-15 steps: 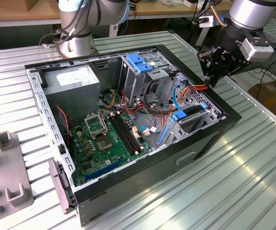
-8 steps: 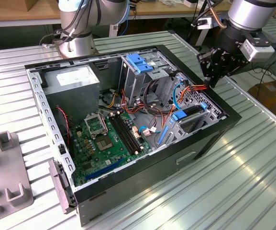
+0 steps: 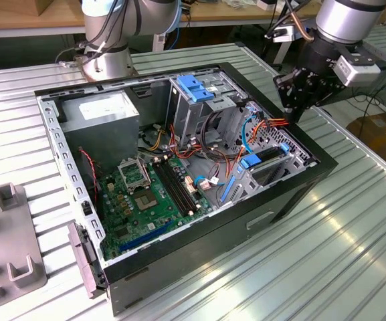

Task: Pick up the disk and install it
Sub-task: 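Insert the first disk wire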

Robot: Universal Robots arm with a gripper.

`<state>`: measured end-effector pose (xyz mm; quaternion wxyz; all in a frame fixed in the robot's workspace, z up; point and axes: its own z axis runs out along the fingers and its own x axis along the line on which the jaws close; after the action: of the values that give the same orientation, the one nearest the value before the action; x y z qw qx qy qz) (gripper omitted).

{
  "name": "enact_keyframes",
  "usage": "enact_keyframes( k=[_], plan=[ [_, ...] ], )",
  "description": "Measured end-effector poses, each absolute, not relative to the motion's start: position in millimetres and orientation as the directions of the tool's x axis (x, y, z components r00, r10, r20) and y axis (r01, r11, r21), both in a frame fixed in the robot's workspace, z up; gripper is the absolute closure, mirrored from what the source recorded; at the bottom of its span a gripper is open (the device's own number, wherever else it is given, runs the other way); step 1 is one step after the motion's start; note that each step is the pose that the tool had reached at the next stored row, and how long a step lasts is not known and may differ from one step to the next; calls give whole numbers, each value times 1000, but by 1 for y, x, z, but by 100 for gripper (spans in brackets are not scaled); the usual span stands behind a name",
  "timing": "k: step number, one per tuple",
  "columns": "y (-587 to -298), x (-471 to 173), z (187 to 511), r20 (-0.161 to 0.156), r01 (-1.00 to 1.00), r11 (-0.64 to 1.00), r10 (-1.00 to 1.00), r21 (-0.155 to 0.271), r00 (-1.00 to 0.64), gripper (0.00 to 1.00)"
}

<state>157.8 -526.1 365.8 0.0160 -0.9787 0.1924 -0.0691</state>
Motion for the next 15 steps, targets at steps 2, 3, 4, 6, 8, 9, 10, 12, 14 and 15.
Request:
enact_keyframes(
  k=[2, 3, 4, 6, 8, 9, 10, 12, 14, 15],
  plan=[
    [-526, 158, 365, 129, -375, -925, -379, -58, 916, 78],
    [-526, 158, 365, 129, -375, -925, -379, -58, 916, 84],
    [-526, 158, 365, 129, -375, -925, -379, -58, 916, 84],
    [-526, 158, 366, 129, -381, -923, -386, -58, 914, 84],
    [-526, 158, 367, 129, -425, -903, -429, -58, 894, 84],
    [-526, 158, 368, 129, -435, -898, -439, -58, 889, 84],
    [-526, 157, 368, 129, -443, -895, -447, -58, 885, 84],
    [-526, 155, 368, 129, -446, -893, -450, -58, 884, 84],
    [-526, 151, 369, 129, -448, -892, -451, -58, 883, 84],
    [-526, 150, 368, 129, -451, -891, -454, -58, 881, 84]
  ],
)
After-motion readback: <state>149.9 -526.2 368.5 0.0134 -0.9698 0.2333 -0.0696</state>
